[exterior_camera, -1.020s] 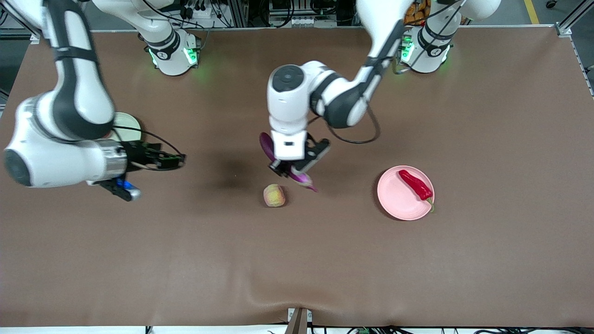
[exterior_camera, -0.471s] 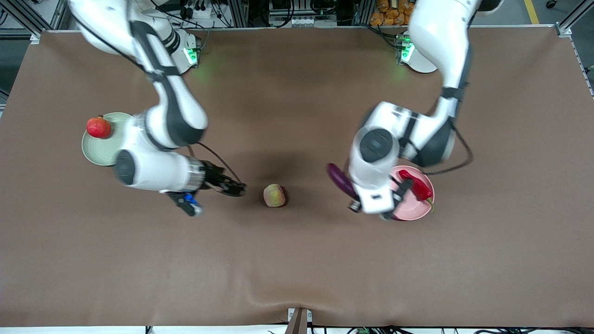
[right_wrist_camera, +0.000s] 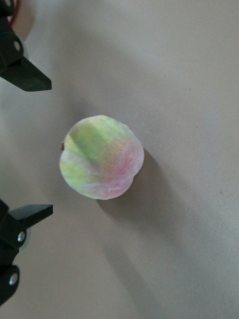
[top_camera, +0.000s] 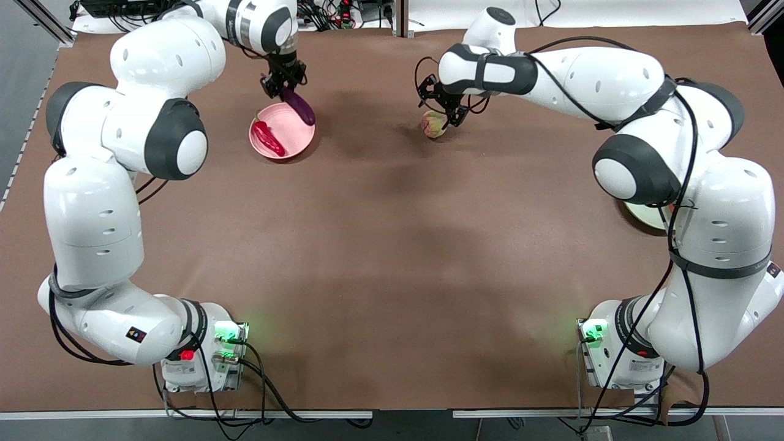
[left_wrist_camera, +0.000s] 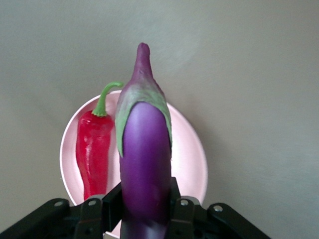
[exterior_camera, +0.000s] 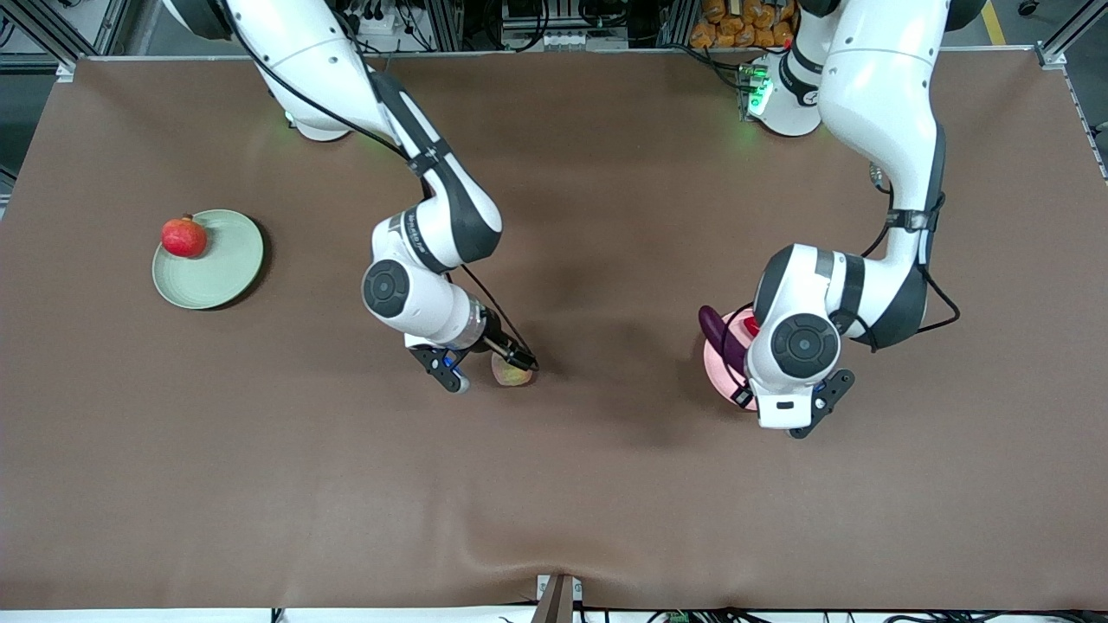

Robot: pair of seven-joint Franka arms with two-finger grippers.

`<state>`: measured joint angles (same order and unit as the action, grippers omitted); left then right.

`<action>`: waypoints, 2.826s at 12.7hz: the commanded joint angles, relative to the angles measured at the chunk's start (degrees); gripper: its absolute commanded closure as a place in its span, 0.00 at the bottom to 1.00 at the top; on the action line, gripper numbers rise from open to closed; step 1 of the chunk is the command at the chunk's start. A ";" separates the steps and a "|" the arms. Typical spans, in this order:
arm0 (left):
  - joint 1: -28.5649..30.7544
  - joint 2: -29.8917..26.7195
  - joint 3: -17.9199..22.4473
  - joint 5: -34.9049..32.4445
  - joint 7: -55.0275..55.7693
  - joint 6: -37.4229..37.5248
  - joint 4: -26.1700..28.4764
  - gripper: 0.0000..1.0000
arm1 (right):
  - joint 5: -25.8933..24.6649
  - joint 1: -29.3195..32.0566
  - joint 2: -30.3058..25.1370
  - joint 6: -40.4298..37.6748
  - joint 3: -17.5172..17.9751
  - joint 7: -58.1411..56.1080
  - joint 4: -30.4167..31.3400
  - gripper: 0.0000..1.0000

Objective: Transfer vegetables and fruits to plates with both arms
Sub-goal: 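Lower the eggplant onto the pink plate while the right gripper grasps the peach, then carry the peach to the green plate while the left gripper withdraws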

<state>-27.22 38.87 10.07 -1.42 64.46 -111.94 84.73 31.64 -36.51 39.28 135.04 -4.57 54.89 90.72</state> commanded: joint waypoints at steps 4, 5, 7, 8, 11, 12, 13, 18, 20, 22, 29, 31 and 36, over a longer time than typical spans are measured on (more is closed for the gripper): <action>-1.61 -0.72 -0.75 -6.40 0.22 -8.54 10.26 0.95 | 0.79 -0.67 3.51 6.78 -0.71 1.97 -1.16 0.00; -1.44 -0.72 -0.75 -7.10 0.14 -8.82 10.45 0.95 | 0.96 -1.11 4.65 8.39 -0.71 2.06 -1.33 0.00; -1.26 -0.29 -0.93 -10.60 0.05 -8.91 10.46 0.94 | 0.97 -1.73 5.10 8.49 -0.71 1.98 -1.33 0.00; -1.35 0.15 -1.01 -11.32 -0.82 -8.91 10.37 0.93 | 0.36 -1.81 5.10 7.97 -0.71 1.71 -0.98 0.00; -1.43 0.59 -1.02 -11.24 -3.91 -8.91 10.46 0.01 | 0.35 -1.03 4.58 7.00 -0.79 2.32 -1.16 0.87; -1.78 0.77 -1.02 -11.24 -3.91 -8.91 10.37 0.00 | 0.35 -0.76 4.31 4.38 -0.88 2.32 -1.59 1.00; -1.70 0.77 -1.02 -11.24 -3.91 -8.91 10.28 0.00 | 0.35 -0.59 4.22 2.27 -1.14 2.41 -2.64 1.00; -0.91 -0.71 -1.02 -11.23 -4.43 -8.74 9.84 0.00 | 0.26 0.38 2.99 -15.80 -5.88 2.41 -9.57 1.00; 0.40 -3.43 -1.02 -10.80 -11.60 -8.21 9.84 0.00 | 0.17 0.38 2.99 -18.75 -7.12 2.15 -10.82 1.00; 2.16 -6.16 -1.19 -10.45 -18.81 -7.16 10.10 0.00 | -0.61 0.38 2.03 -24.43 -10.09 1.54 -11.17 1.00; 9.18 -11.44 -1.28 -2.21 -55.90 5.92 10.46 0.00 | -6.93 1.09 -7.89 -51.96 -30.99 -32.40 -3.91 1.00; 11.21 -13.11 -1.28 -1.04 -60.23 11.10 10.72 0.00 | -7.38 0.91 -11.05 -52.16 -37.50 -45.25 4.52 1.00; 13.23 -23.38 -1.19 -1.04 -59.72 13.94 20.38 0.00 | -9.85 1.26 -10.99 -42.96 -50.17 -74.18 19.92 1.00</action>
<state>-15.61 22.17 9.13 -3.14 4.83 -97.95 99.35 22.92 -34.10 30.98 87.05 -52.84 -12.95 103.96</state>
